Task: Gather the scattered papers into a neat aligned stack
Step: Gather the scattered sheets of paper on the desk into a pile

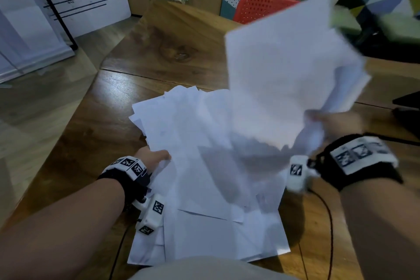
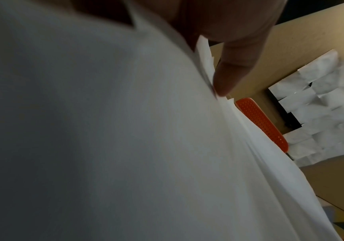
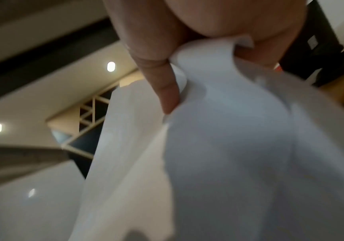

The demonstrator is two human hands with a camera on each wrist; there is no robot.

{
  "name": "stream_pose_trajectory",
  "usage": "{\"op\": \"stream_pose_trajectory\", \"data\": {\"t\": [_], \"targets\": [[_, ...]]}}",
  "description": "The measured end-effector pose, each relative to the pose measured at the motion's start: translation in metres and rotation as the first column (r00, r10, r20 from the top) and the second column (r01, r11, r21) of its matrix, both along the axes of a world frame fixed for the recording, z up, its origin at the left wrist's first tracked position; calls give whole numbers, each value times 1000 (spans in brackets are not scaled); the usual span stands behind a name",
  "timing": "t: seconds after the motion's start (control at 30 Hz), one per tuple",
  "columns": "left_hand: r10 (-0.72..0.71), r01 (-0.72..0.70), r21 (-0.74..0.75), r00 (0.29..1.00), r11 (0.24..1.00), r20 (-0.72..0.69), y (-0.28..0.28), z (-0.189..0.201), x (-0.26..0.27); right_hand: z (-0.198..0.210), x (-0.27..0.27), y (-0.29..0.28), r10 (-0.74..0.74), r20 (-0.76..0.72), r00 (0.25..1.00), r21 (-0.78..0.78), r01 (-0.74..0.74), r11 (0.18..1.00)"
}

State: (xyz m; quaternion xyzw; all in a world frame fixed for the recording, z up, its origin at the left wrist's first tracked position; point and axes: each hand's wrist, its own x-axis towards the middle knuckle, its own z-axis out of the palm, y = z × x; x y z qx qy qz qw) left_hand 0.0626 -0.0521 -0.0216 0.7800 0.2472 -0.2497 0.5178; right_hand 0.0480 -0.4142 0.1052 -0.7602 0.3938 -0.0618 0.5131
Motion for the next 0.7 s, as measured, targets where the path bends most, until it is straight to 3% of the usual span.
{"op": "stream_pose_trajectory", "data": {"t": [0.1,0.27,0.33,0.43,0.5,0.6,0.7], "targets": [[114,-112,-155,994,982,1,0,-1,-1,-54,-11,31,160,-232,959,-9,-167,986],[104,-97,-156,994,983,36,-3,-3,-4,-100,-32,60,435,-385,814,312,-329,891],[97,-91,-115,994,989,53,-5,-3,-5,-110,-27,52,396,-388,832,262,-313,913],[80,-74,-85,995,994,66,-4,-3,-4,-109,-13,31,158,-306,939,56,-148,987],[74,-67,-98,995,993,67,-3,-5,-3,-101,-6,33,81,-240,967,-53,-96,994],[80,-75,-127,996,989,33,-2,-6,-2,-102,7,57,282,-192,940,-8,-289,957],[63,-60,-149,998,987,17,0,-6,-2,-103,16,76,580,-228,782,17,-593,805]]}}
